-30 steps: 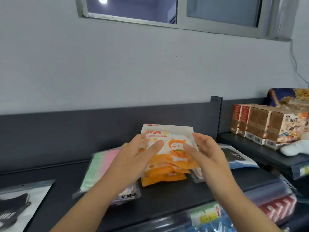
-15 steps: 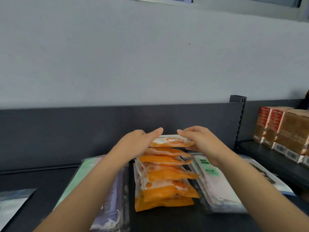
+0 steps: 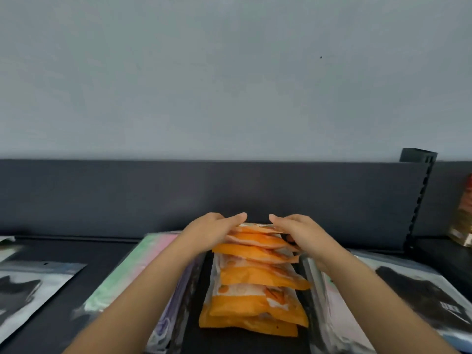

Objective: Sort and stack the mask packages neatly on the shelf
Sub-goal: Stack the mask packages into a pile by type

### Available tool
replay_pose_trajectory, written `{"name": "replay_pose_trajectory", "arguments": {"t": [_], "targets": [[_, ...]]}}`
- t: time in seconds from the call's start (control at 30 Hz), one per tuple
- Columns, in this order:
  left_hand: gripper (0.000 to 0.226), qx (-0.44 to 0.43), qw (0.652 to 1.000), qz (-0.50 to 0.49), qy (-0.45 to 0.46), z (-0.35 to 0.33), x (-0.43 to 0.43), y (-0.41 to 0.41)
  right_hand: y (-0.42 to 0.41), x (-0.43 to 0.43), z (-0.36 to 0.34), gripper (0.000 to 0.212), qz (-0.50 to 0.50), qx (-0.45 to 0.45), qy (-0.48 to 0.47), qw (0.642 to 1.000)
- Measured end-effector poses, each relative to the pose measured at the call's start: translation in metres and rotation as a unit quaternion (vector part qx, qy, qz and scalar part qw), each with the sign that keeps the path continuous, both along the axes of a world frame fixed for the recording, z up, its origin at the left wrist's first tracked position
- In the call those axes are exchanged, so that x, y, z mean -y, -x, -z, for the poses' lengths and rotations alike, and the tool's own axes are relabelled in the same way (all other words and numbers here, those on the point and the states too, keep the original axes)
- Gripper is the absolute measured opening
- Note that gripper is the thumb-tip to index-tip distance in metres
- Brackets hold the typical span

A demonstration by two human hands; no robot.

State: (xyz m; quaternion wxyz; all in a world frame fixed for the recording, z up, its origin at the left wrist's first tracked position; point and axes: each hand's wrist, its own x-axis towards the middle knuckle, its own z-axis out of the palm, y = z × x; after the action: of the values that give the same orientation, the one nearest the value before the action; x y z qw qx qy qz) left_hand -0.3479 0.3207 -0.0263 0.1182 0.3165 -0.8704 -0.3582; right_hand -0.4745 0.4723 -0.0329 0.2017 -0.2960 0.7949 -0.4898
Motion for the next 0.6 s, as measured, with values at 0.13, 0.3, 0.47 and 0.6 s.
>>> {"name": "replay_pose_trajectory", "arguments": {"t": [0.13,0.3,0.47,0.6], "targets": [[0.08,-0.021,1.0,-0.013,-0.005,-0.003,-0.004,-0.001,0.005,-0.005,-0.008,0.058,-0.006,0.012,0.02,1.0],[0.073,-0.042,0.998,-0.044,0.024,-0.011,-0.01,-0.005,0.008,-0.009,-0.014,0.058,-0.021,0.018,0.053,0.998],[0.067,-0.054,0.992,-0.076,0.085,-0.014,-0.021,-0.012,0.005,-0.018,-0.015,0.054,-0.008,-0.038,0.079,0.996],[0.067,-0.088,0.984,-0.111,0.109,-0.012,-0.029,-0.036,-0.005,-0.03,-0.019,0.05,0.019,-0.177,0.098,0.979]]}}
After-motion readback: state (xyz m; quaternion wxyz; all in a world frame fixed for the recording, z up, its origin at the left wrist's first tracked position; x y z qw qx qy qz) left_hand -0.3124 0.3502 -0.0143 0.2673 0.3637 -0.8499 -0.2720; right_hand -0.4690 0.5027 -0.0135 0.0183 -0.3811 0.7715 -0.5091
